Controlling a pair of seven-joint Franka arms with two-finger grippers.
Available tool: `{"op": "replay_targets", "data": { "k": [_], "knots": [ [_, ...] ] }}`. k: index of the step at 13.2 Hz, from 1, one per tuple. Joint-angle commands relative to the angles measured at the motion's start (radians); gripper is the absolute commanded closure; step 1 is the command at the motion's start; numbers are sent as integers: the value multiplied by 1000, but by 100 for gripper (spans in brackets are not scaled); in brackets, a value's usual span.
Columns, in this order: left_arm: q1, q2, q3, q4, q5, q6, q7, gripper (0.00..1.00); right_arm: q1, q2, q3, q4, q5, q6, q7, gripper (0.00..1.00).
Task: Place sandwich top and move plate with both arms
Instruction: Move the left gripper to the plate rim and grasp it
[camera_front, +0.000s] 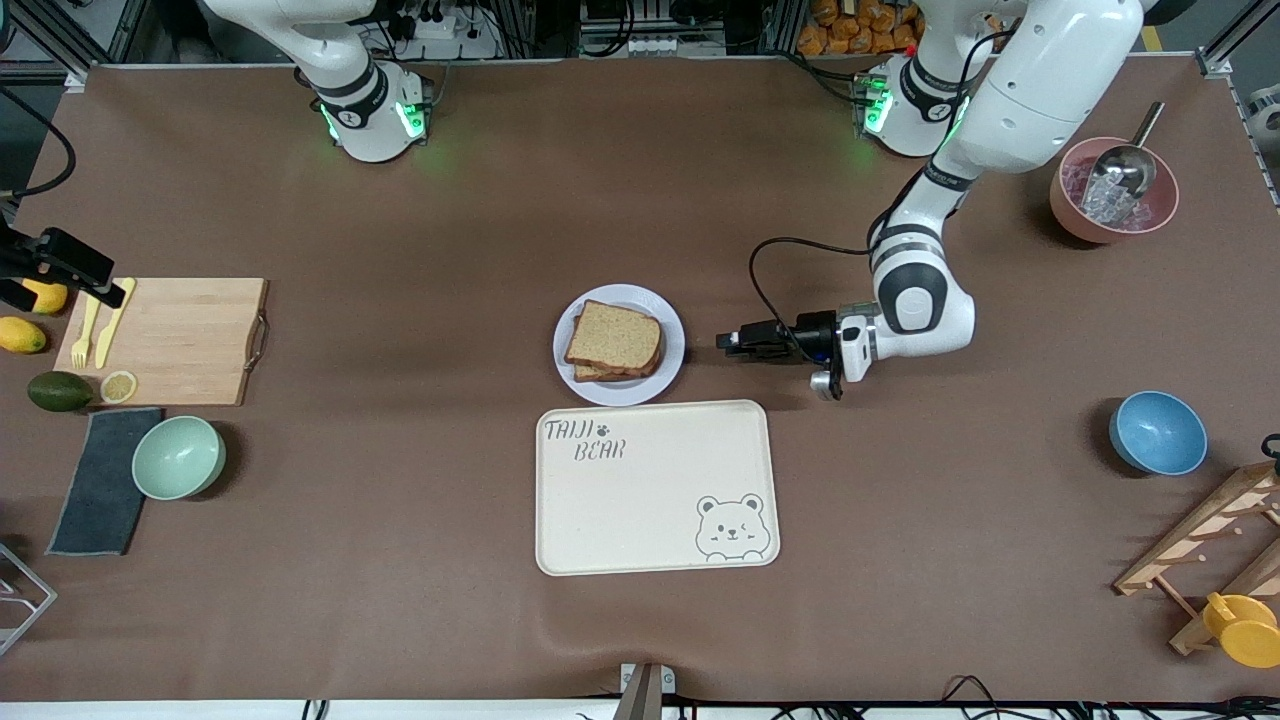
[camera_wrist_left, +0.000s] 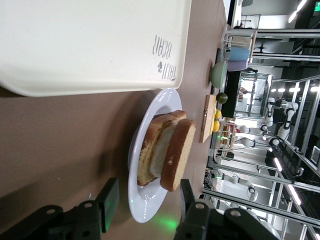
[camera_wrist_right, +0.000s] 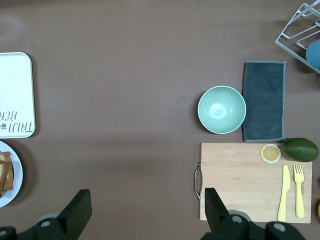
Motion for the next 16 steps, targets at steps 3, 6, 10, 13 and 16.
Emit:
{"op": "replay_targets", "data": {
  "k": [3,6,10,13,16],
  "knots": [
    [-19,74,-1,52,-27,25,94,51,-13,-11,7,-1,10,-16,14,0],
    [-19,85,-1,66,-29,25,105,52,-13,-11,7,-1,10,-16,14,0],
    [-39,105,-1,83,-33,46,105,52,-13,-11,7,-2,10,-22,14,0],
    [-54,113,-1,90,-37,62,105,52,-14,-11,7,-2,10,-22,13,0],
    [-71,122,-1,99,-37,83,105,52,-16,-11,7,-4,10,-23,14,0]
  ]
}}
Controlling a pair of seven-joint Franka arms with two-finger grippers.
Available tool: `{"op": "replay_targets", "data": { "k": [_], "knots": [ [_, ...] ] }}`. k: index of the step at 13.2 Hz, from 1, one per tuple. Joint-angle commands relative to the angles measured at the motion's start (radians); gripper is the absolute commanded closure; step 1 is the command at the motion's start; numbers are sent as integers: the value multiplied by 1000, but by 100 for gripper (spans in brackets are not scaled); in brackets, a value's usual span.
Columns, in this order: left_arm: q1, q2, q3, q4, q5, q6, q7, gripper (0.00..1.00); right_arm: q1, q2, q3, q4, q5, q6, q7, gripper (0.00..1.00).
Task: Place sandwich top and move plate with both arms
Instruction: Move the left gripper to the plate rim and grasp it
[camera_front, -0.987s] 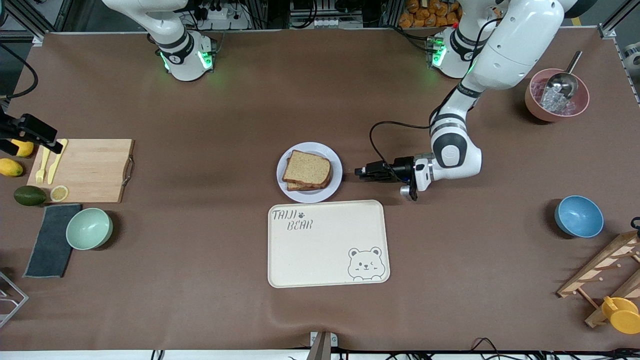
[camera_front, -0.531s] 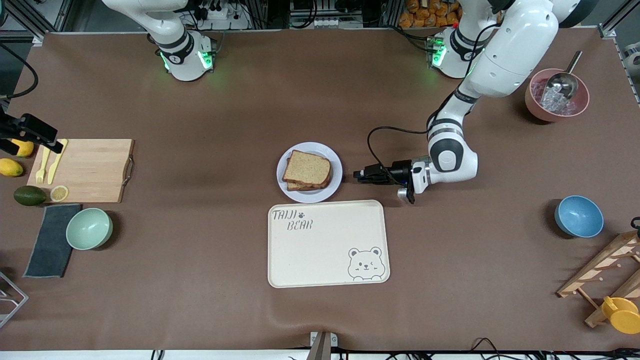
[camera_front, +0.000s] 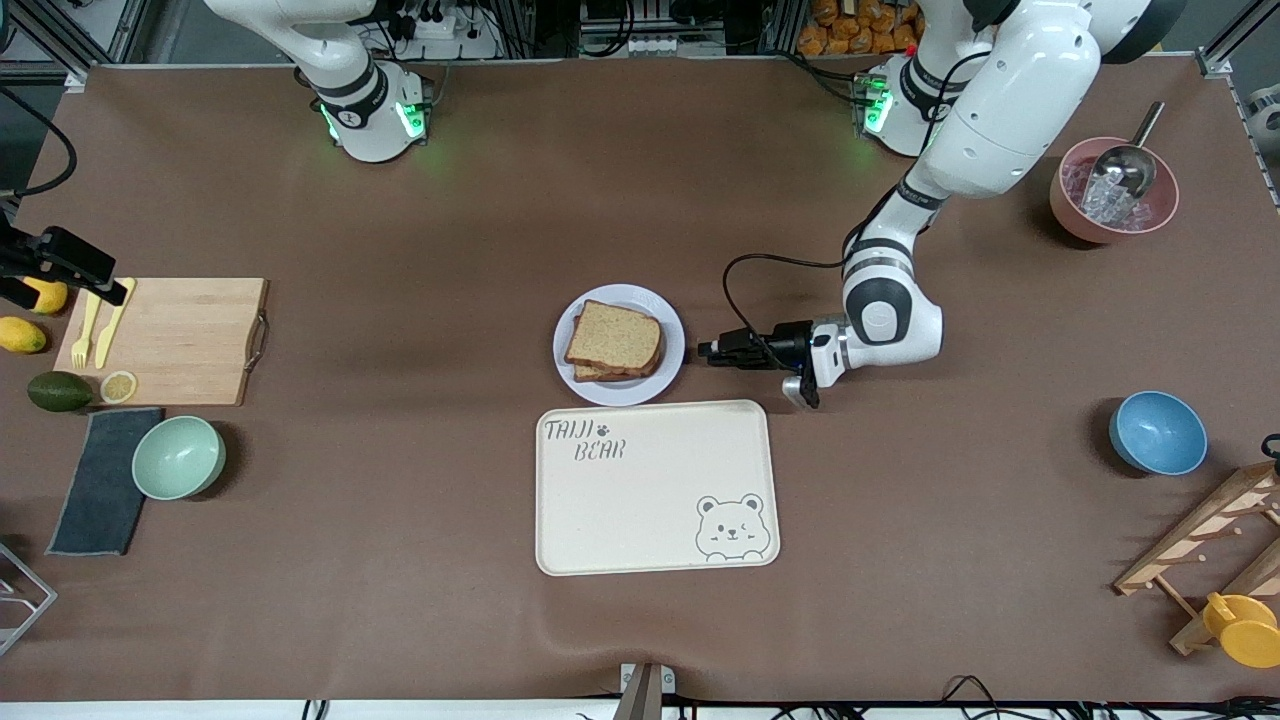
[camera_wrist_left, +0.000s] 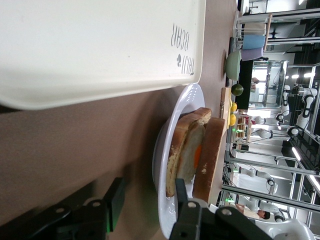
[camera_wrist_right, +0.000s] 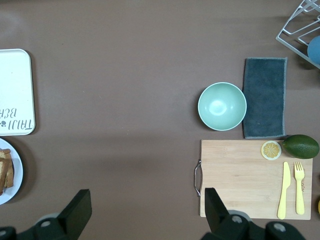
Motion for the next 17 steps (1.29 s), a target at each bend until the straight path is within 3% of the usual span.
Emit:
{"op": "replay_targets", "data": {
  "k": [1,13,17],
  "knots": [
    [-22,25,-1,24,-37,27,22,53,-16,-11,9,-4,10,-12,14,0],
    [-78,46,-2,51,-57,29,42,62,-22,-11,9,-5,10,-15,14,0],
    [-88,53,-4,62,-77,27,60,74,-22,-11,7,-5,10,-21,14,0]
  ]
}}
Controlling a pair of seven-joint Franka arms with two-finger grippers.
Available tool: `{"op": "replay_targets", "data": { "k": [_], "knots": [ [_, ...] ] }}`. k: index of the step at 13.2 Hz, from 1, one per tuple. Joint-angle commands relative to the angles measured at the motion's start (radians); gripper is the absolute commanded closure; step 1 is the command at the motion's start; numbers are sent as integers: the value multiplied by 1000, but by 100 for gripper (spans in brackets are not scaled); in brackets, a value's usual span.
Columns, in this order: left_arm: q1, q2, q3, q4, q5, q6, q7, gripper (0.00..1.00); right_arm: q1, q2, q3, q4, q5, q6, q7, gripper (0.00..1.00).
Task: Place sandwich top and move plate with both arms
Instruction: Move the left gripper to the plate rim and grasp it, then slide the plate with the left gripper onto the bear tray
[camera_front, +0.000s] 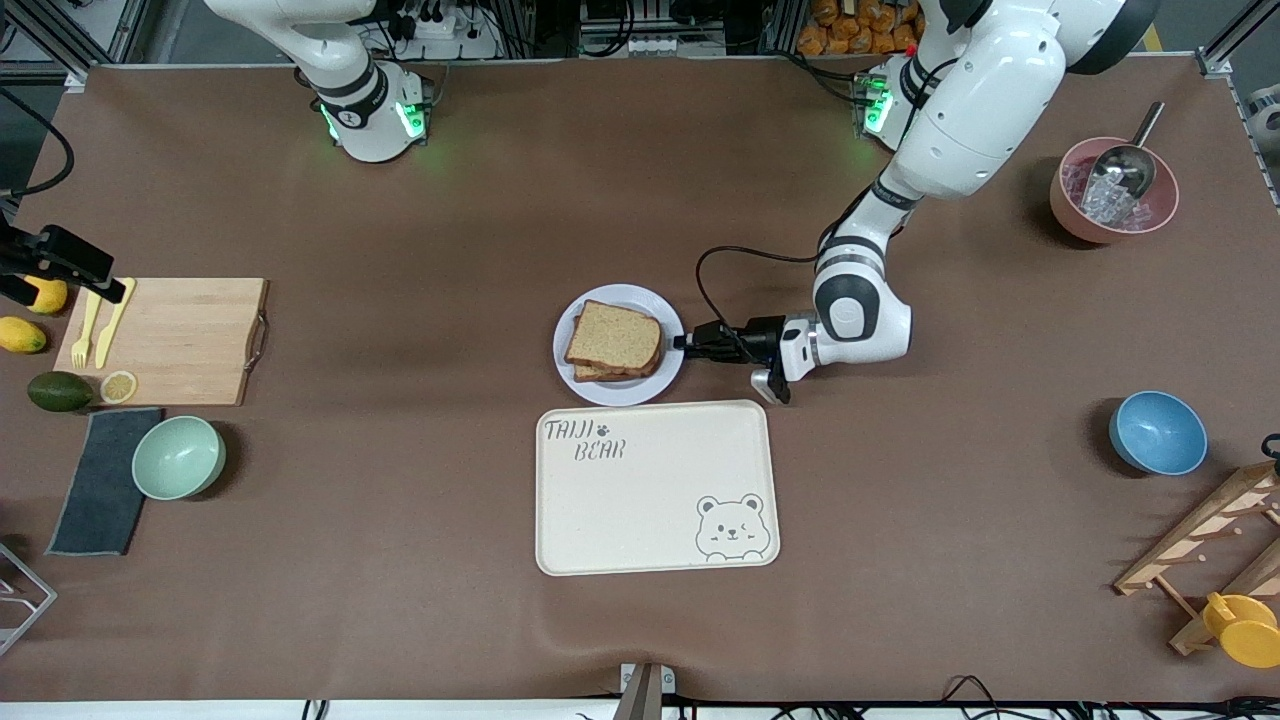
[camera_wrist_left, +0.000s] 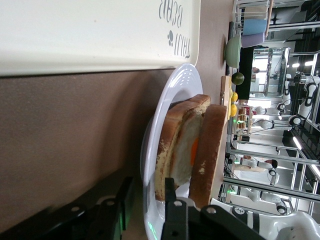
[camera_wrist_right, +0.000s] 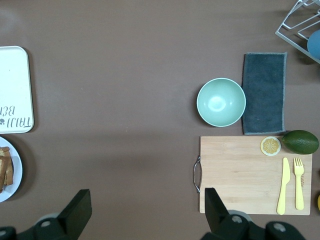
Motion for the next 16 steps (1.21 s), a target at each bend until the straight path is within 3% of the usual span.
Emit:
{"op": "replay_targets", "data": {
  "k": [1,3,4,10,16],
  "knots": [
    [-10,20,-3,20,-42,15,52,81,-21,-11,15,-5,10,-7,13,0],
    [-12,22,-3,21,-42,15,53,98,-21,-11,15,-5,10,-7,13,0],
    [-16,23,-3,21,-42,15,55,100,-21,-11,15,-5,10,-7,13,0],
    [-12,16,-29,22,-67,-1,87,100,-21,-10,15,-5,10,-12,14,0],
    [25,-4,-101,22,-108,-2,87,100,-23,-10,15,-5,10,-13,8,0]
  ]
}}
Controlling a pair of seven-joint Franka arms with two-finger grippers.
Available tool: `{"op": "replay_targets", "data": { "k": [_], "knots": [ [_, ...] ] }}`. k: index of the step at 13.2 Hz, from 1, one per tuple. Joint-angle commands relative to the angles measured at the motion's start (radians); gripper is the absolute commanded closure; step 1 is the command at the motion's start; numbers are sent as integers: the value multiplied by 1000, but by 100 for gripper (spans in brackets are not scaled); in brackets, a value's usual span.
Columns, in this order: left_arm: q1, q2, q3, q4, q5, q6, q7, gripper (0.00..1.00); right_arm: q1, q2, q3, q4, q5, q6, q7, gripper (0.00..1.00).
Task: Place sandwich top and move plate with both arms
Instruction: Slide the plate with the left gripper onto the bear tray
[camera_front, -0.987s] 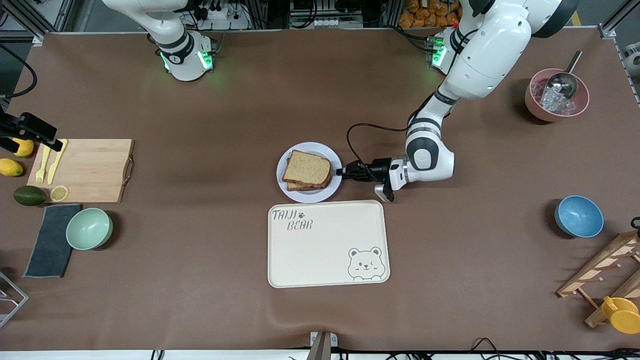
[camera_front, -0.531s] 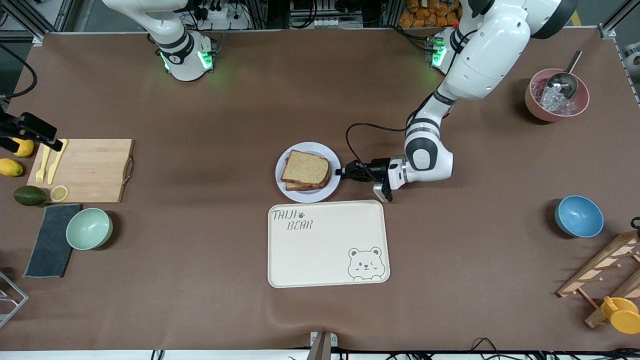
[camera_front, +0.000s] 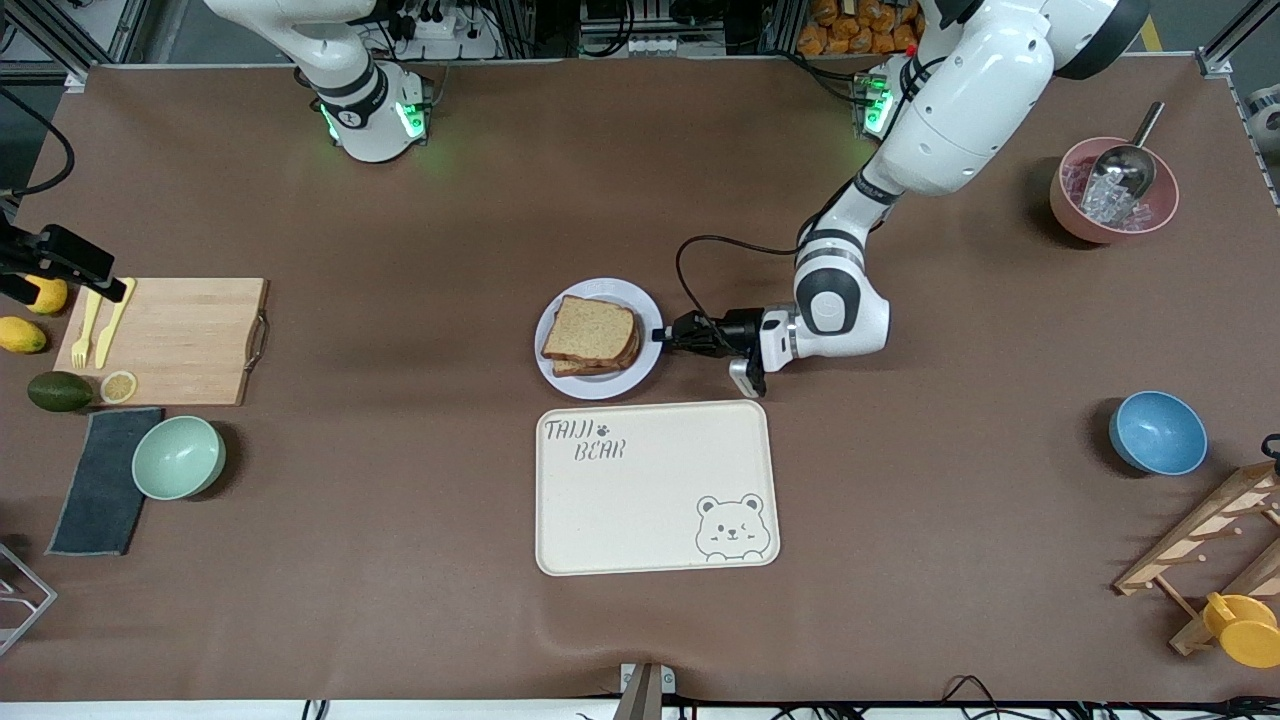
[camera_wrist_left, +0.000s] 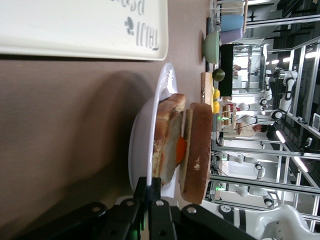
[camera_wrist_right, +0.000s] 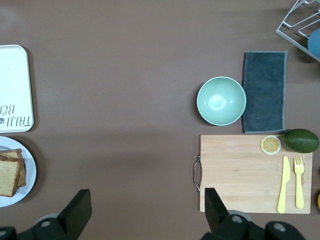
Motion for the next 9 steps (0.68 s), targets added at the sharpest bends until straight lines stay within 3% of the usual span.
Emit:
{"op": "replay_targets", "data": {
  "k": [1,4,9],
  "knots": [
    [48,-17,-57,-2,-51,2,32,100,-22,-10,15,-5,10,-7,7,0],
    [134,-17,-153,-2,-69,3,60,100,-22,-10,13,-5,10,-9,6,0],
    [261,-29,-247,-2,-68,0,107,100,-22,-8,13,-5,10,-9,6,0]
  ]
}}
